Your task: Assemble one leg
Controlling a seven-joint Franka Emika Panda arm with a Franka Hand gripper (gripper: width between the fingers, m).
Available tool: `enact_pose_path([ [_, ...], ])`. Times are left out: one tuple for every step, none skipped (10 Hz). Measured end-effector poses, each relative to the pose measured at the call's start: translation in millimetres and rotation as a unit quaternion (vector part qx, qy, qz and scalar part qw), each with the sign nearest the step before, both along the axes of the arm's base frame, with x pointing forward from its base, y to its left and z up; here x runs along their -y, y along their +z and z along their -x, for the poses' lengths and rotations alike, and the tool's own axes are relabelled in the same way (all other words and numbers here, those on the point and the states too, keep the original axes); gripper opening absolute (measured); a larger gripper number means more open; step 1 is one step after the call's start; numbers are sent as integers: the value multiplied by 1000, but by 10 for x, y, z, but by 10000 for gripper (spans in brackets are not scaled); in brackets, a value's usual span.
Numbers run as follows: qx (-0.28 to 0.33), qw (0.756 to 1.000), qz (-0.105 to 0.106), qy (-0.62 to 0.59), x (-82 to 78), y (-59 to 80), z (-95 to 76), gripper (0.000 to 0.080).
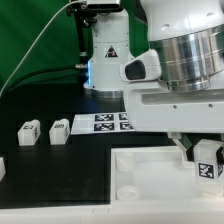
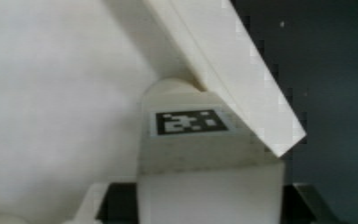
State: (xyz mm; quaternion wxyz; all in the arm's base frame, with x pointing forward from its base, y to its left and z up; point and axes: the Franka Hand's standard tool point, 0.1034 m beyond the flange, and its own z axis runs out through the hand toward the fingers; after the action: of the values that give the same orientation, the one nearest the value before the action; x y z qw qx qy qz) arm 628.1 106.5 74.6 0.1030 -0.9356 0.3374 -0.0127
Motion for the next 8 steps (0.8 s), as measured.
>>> enact_pose_path([
  [-13, 994, -17, -104, 19, -7, 14, 302],
  [-26, 977, -38, -210, 21, -14, 35, 302],
  [-45, 944, -62, -322, 11, -22, 50, 302],
  [-57, 921, -75, -379, 1, -26, 60, 302],
  [-55, 927, -73, -364, -2, -25, 61, 301],
  [-48, 939, -70, -332, -2, -23, 62, 301],
  [-46, 944, -69, -320, -4, -20, 63, 301],
  [-39, 954, -66, -291, -9, -18, 60, 301],
])
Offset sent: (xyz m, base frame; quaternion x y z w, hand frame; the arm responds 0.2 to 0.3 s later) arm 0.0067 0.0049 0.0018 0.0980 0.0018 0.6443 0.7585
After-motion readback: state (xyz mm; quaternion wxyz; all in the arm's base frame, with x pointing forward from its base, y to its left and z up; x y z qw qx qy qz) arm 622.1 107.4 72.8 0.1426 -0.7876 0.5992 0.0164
